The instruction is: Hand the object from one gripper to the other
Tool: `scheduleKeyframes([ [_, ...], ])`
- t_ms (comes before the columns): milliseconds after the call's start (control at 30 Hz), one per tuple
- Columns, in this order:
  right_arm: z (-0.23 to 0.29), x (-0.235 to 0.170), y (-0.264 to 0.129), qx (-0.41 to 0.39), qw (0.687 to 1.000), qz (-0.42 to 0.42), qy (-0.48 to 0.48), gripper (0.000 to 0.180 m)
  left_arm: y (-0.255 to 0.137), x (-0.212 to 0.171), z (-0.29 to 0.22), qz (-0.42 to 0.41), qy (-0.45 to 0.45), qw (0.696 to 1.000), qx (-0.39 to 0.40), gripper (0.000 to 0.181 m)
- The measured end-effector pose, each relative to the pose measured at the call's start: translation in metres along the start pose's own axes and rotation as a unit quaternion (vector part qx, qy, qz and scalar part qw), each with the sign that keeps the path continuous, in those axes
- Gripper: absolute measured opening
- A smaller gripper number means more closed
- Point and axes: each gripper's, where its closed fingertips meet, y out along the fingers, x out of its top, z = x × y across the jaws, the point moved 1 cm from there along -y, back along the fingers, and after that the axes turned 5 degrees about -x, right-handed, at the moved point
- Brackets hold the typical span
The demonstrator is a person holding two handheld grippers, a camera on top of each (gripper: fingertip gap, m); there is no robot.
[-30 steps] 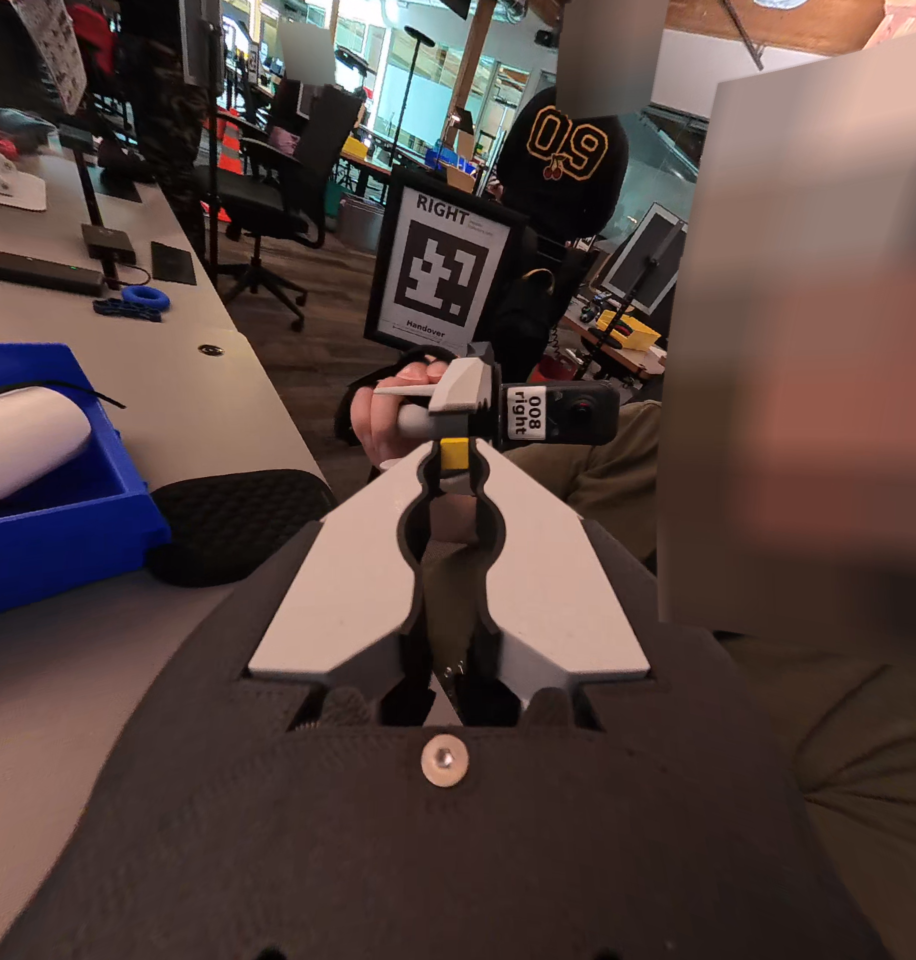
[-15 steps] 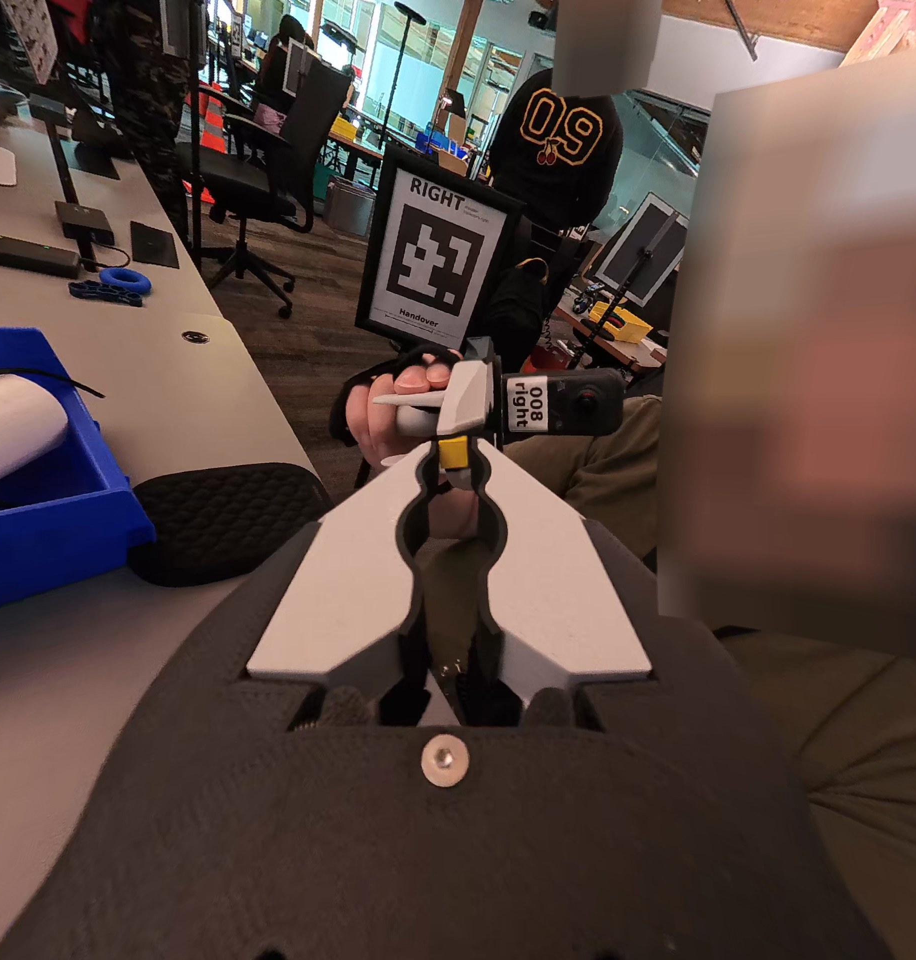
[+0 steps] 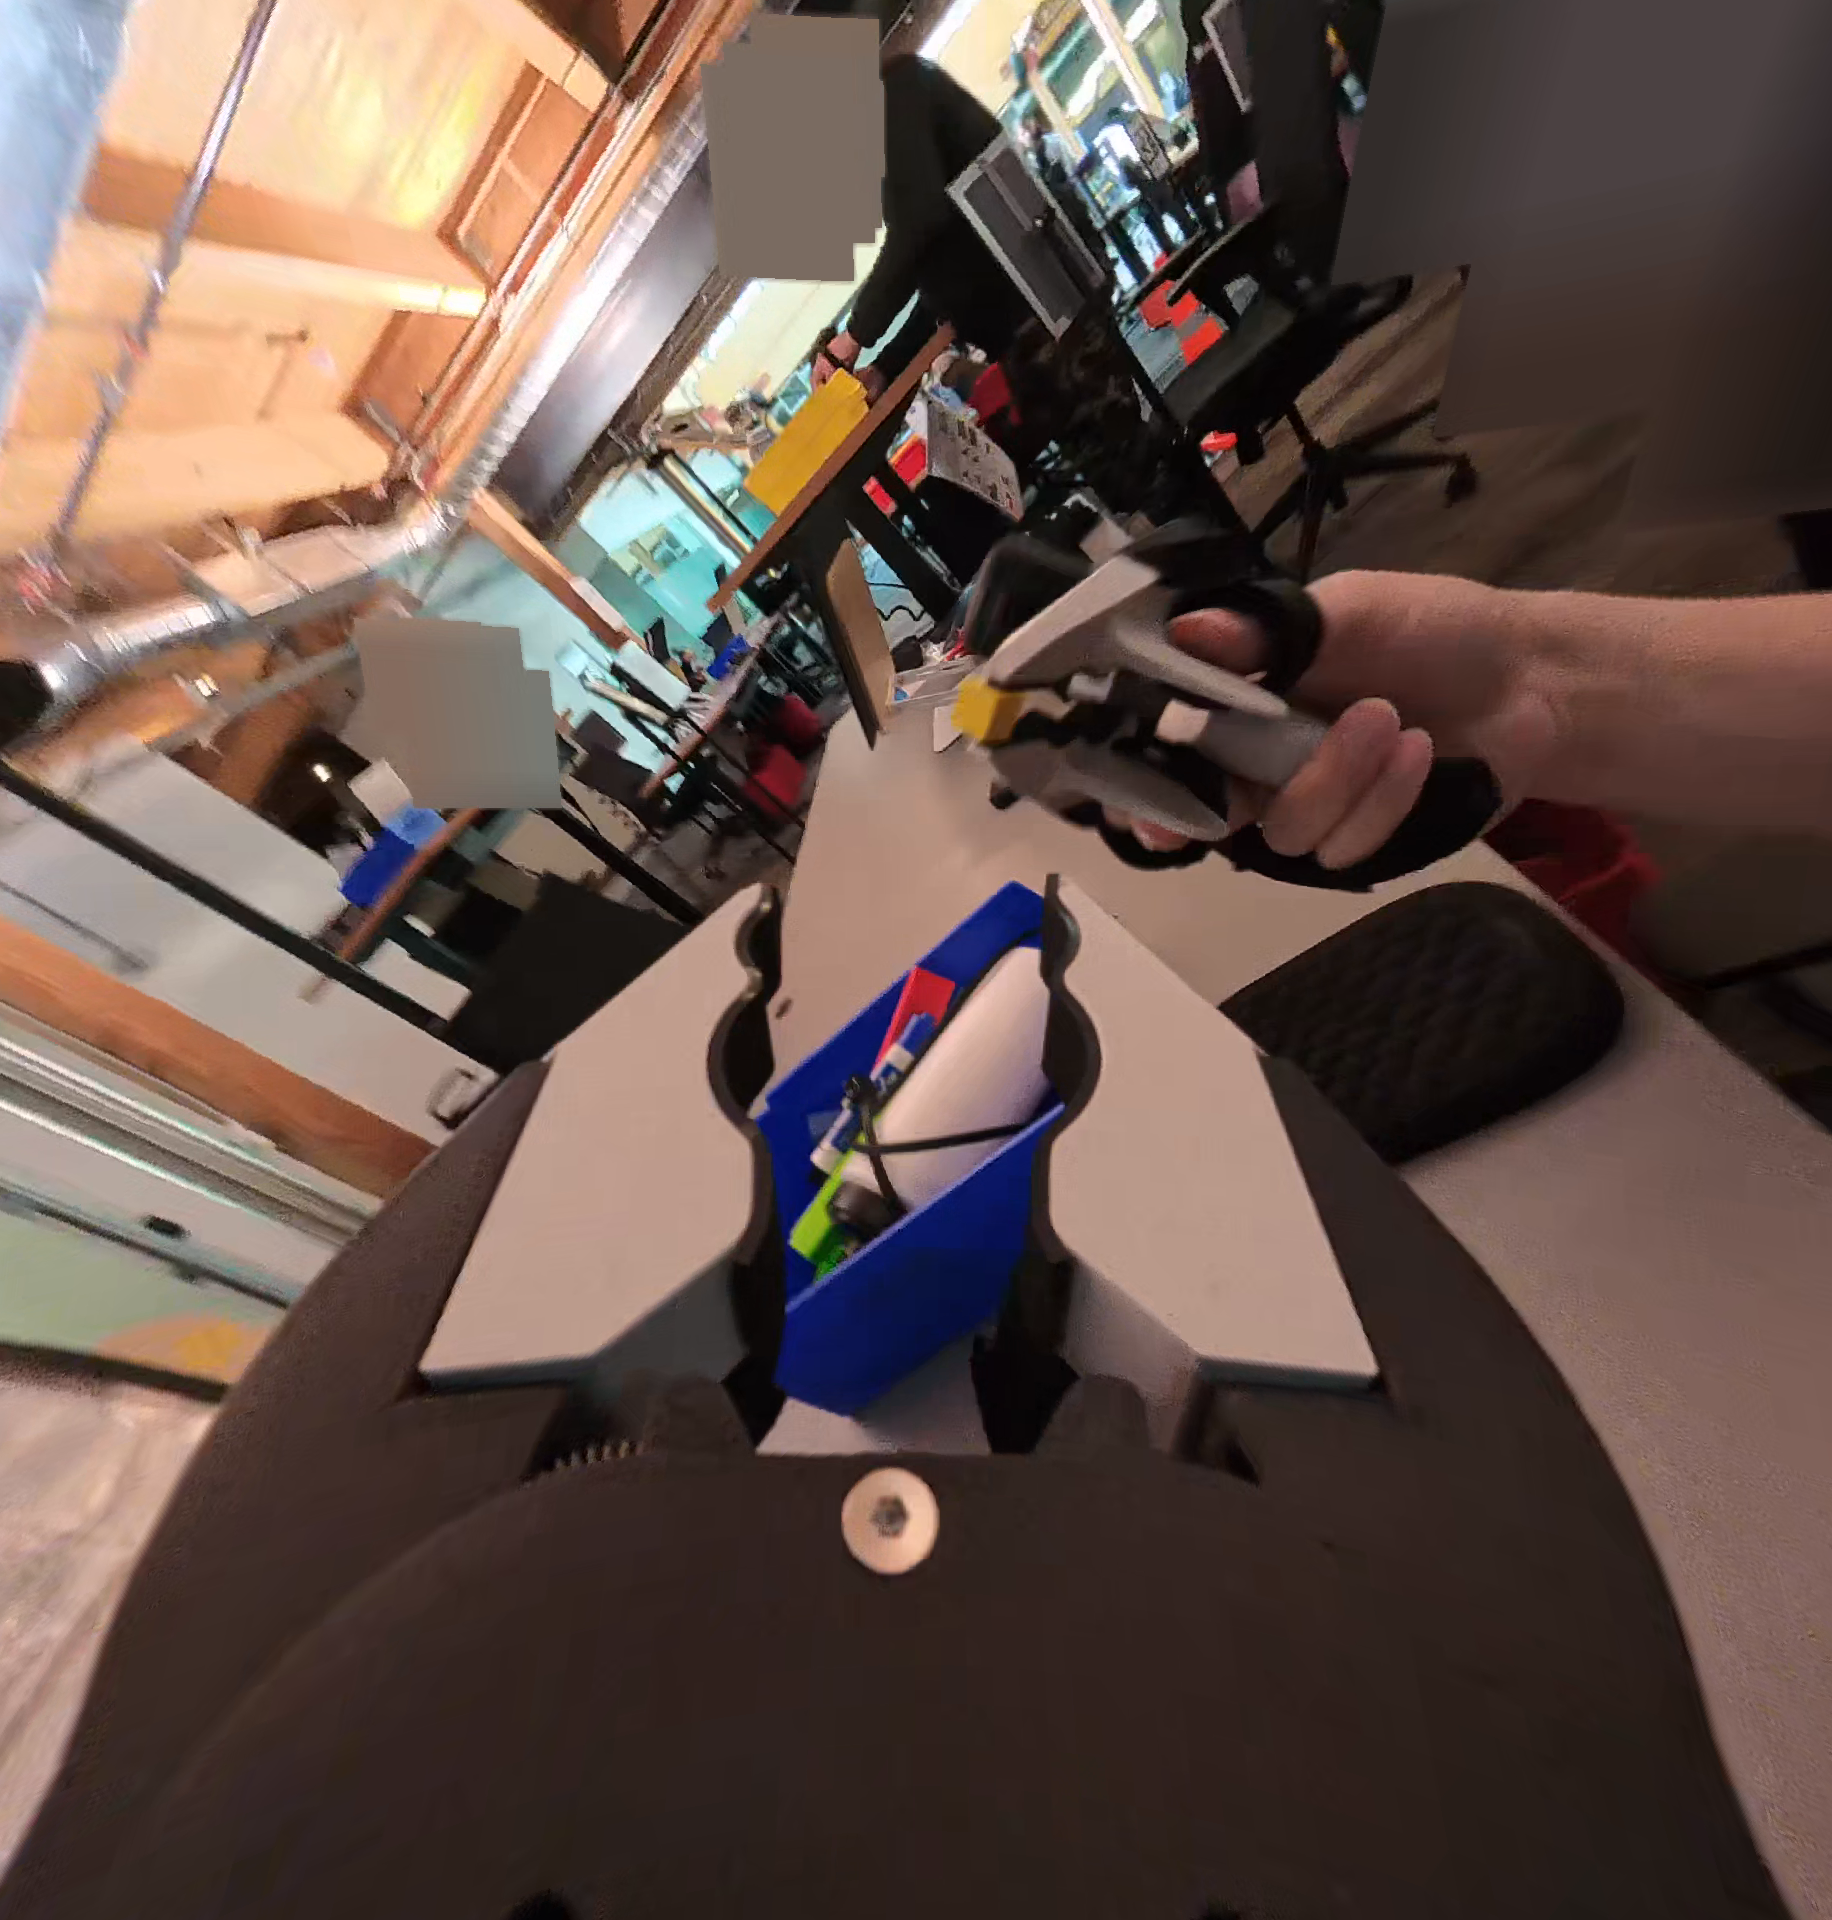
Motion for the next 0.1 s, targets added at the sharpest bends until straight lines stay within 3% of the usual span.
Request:
scheduleKeyframes([
  [100,-0.0019,-0.0126,-0.003,0.056,0.993,0.043,0.098,0.008,0.0127,0.0079,-0.0165,-0.006,0.037,0.999,-0.006,0.035],
])
